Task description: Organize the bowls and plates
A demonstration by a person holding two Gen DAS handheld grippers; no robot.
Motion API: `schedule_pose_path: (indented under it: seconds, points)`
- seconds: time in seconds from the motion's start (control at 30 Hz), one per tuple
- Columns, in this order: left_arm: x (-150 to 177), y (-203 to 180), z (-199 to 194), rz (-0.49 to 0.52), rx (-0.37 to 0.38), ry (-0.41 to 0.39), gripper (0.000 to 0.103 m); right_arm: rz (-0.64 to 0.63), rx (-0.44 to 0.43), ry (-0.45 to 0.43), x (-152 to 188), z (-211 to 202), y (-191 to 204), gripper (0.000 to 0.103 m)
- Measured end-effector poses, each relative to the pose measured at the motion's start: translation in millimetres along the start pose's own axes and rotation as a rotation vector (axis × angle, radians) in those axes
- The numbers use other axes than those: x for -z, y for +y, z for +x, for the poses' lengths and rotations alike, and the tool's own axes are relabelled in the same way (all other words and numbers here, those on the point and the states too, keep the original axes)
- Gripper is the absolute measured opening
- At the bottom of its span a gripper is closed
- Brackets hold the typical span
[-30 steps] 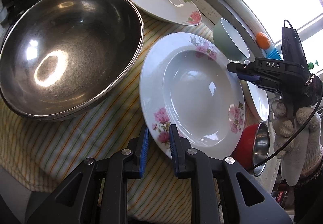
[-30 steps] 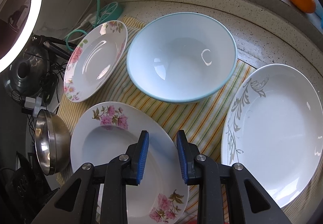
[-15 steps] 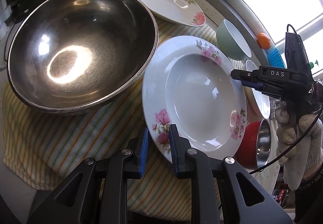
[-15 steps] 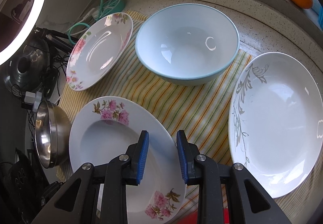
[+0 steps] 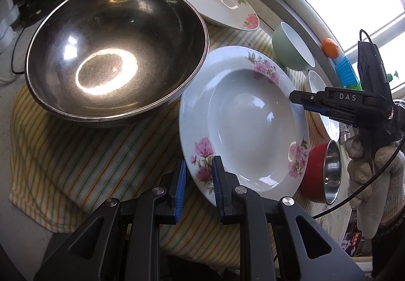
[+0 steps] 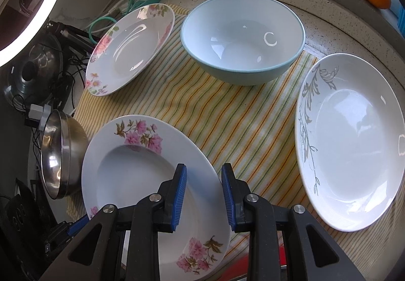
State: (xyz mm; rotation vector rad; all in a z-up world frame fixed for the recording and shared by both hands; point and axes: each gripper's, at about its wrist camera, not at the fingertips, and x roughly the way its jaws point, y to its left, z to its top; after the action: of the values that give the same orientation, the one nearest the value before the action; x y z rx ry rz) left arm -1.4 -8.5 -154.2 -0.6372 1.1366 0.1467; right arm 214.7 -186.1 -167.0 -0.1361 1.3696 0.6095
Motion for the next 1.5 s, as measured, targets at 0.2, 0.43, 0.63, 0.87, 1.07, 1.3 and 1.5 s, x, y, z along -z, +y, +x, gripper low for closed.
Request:
schedule_pose_path:
  seconds: [0.2,0.43,0.63,0.87,1.07,1.3,1.5]
  points:
    - [1.4,0.1,-0.4,0.002,0.005,0.007,0.018,-0.015,0.007,0.003,5.1,-3.3,4.5,0.026]
    - [6.8,-0.2,-0.8,0.002,0.009,0.014,0.018,-0.032,0.023,0.014,9.5,-3.1,7.2,0.026]
    - [13.6,0.9,-2.5,-0.004,0.011,0.018,0.018,-0.048,0.026,0.018,11.2,-3.4,10.2,0.026]
    - [22.5,5.0,-5.5,-0.018,0.012,0.018,0.018,-0.073,0.03,0.028,11.6,-0.1,17.0,0.026]
    - [29.1,7.6,-9.2,-0.026,0.013,0.02,0.019,-0.092,0.034,0.033,15.5,0.1,21.9,0.026]
    - [32.9,8.8,-10.4,-0.035,0.01,0.024,0.018,-0.112,0.037,0.044,21.5,-0.8,26.1,0.026]
    - [36.9,9.3,-10.9,-0.036,0.011,0.028,0.019,-0.124,0.041,0.047,26.7,0.3,28.9,0.026]
